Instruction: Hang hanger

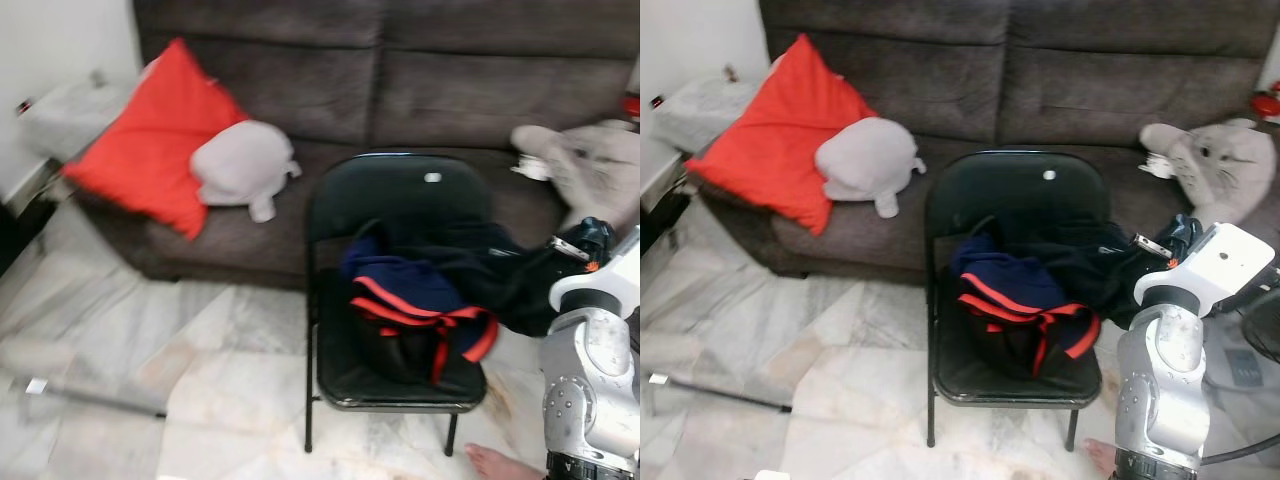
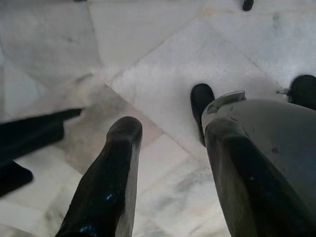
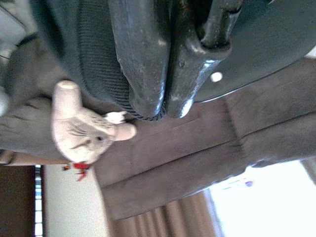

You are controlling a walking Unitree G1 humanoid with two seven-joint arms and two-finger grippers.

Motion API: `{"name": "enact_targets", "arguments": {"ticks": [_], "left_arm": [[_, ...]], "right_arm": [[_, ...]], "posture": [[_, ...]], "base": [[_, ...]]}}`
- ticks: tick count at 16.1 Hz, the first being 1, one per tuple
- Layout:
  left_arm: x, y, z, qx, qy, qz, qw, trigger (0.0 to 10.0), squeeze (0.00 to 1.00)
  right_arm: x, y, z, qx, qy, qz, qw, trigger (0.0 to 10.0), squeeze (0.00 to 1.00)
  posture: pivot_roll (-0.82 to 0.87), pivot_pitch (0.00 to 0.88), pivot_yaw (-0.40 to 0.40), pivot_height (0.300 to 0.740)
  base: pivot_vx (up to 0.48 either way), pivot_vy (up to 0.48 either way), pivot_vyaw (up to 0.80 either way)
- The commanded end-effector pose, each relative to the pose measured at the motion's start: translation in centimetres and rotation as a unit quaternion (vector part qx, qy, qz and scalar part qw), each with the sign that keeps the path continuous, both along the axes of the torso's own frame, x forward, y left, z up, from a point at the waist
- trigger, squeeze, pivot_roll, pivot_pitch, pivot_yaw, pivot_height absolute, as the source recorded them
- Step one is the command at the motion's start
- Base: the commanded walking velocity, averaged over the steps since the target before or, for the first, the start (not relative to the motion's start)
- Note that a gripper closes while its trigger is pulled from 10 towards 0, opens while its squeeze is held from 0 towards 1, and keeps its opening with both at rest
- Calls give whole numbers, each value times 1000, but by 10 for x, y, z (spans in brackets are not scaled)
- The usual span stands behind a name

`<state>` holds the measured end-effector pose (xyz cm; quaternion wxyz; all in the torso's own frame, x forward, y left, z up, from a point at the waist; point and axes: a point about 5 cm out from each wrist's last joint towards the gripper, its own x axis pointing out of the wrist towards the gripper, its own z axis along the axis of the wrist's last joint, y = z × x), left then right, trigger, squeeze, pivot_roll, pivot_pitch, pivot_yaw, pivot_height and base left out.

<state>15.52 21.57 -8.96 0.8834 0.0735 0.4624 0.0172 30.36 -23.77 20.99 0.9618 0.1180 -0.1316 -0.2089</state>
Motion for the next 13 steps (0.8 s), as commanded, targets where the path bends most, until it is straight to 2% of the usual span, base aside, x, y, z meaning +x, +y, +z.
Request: {"name": "enact_targets", "arguments": {"ticks": [1, 2, 8, 13], "left_arm": [[-18, 1, -7, 1, 29, 5, 1000, 10000, 0], [-20, 1, -8, 1, 33, 6, 999, 10000, 0], [-25, -1, -10, 0, 40, 4, 999, 10000, 0], [-23, -4, -10, -4, 37, 1, 999, 10000, 0]], "right_arm": [[-2, 4, 5, -15, -10, 1, 1000, 10000, 0], [-2, 4, 6, -23, -11, 1, 1000, 10000, 0], [-3, -1, 1, -9, -5, -25, 1000, 10000, 0], [-22, -4, -10, 7, -6, -73, 997, 10000, 0]], "posture": [[-95, 138, 9, 740], [-96, 138, 9, 740], [-94, 131, 11, 740], [-96, 125, 12, 740]], "base": [[0, 0, 800], [0, 0, 800], [0, 0, 0], [0, 0, 0]]}}
